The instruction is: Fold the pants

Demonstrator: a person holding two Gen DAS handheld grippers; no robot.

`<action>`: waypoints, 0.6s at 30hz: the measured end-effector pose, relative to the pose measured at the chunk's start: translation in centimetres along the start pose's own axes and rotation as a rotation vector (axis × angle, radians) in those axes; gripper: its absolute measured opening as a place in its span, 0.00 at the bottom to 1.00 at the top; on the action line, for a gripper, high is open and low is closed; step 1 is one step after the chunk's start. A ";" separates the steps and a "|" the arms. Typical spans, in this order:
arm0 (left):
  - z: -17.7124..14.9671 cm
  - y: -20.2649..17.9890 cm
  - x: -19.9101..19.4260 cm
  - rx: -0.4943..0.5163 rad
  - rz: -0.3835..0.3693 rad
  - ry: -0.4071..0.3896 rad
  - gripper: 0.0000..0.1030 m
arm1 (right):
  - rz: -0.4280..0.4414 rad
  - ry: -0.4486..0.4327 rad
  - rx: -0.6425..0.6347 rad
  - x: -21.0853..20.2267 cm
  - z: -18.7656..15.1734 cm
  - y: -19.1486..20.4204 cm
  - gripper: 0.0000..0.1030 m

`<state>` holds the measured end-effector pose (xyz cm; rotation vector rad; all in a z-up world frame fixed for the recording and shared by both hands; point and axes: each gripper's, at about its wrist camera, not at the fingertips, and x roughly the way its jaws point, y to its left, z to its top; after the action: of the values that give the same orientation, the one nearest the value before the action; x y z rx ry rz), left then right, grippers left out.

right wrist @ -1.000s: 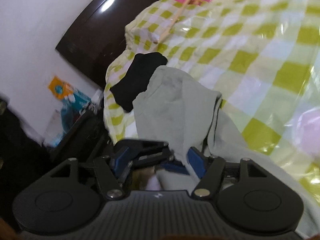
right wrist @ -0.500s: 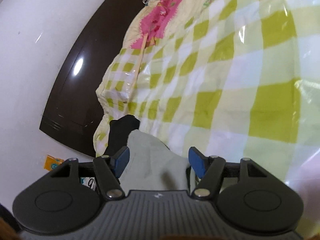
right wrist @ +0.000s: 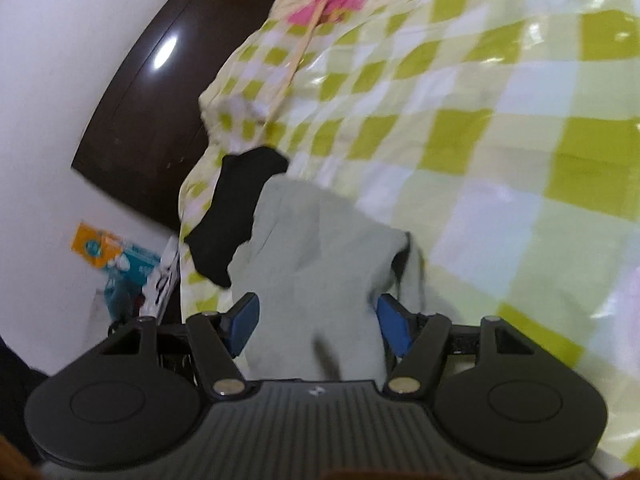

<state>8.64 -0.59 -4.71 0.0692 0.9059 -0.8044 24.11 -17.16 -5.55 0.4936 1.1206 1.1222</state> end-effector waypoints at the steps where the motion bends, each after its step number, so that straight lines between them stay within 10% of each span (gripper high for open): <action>1: 0.0 0.0 0.0 0.001 -0.001 0.000 0.86 | 0.012 0.013 -0.004 0.3 -0.1 0.1 0.65; 11: 0.2 0.4 0.3 -0.001 -0.004 0.001 0.86 | -0.022 -0.066 0.132 1.8 0.6 -2.3 0.63; 15: 0.2 0.5 0.3 -0.002 -0.005 0.002 0.86 | -0.003 -0.129 0.201 2.1 2.5 -3.8 0.26; 18: 0.3 0.5 0.4 -0.003 0.000 0.001 0.87 | -0.018 -0.184 0.219 1.7 4.2 -4.8 0.23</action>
<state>9.31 -0.63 -4.90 0.0673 0.9077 -0.8032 30.07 -16.75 -8.46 0.7413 1.0885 0.9225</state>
